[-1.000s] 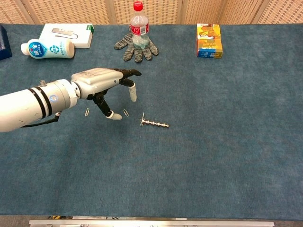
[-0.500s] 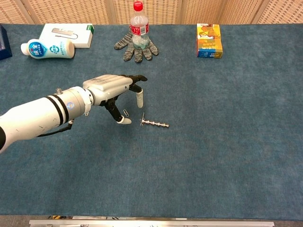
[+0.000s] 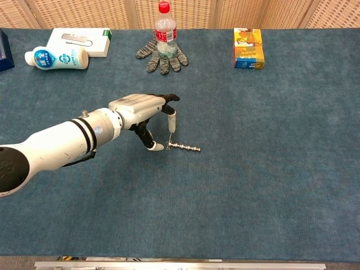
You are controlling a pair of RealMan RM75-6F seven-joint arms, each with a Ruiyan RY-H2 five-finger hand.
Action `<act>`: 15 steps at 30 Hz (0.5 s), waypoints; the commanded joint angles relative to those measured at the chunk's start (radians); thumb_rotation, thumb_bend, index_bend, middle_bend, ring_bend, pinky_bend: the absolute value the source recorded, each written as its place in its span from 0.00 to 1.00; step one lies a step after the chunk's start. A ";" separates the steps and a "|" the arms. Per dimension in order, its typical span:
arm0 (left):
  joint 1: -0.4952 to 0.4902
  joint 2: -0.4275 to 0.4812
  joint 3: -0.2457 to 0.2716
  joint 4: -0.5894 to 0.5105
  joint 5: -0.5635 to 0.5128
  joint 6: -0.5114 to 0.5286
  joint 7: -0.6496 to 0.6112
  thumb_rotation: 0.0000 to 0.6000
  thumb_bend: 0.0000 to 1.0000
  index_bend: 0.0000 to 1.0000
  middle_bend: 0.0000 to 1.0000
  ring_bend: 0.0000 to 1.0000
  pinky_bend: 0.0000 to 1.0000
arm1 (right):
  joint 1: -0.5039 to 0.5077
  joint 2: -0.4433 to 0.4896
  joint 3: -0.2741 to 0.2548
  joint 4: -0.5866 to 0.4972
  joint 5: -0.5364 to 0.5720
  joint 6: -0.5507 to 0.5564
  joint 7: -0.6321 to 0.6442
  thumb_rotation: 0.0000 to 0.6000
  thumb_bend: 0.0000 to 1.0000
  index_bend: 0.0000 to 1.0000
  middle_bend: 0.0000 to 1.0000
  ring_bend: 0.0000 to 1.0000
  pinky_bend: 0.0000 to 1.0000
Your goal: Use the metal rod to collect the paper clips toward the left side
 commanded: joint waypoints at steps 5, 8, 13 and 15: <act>-0.026 -0.029 -0.004 0.001 -0.055 0.024 0.027 1.00 0.21 0.41 0.00 0.00 0.00 | -0.008 0.001 0.000 0.007 -0.003 0.001 0.012 1.00 0.00 0.31 0.06 0.00 0.00; -0.035 -0.045 -0.010 0.005 -0.078 0.038 0.034 1.00 0.21 0.41 0.00 0.00 0.00 | -0.012 -0.001 0.000 0.013 -0.005 0.001 0.022 1.00 0.00 0.31 0.06 0.00 0.00; -0.050 -0.078 -0.017 0.026 -0.110 0.060 0.051 1.00 0.22 0.42 0.00 0.00 0.00 | -0.019 -0.002 -0.002 0.024 -0.010 0.002 0.038 1.00 0.00 0.31 0.06 0.00 0.00; -0.056 -0.087 -0.018 0.034 -0.121 0.062 0.058 1.00 0.22 0.42 0.00 0.00 0.00 | -0.022 -0.002 -0.001 0.028 -0.010 0.004 0.044 1.00 0.00 0.31 0.06 0.00 0.00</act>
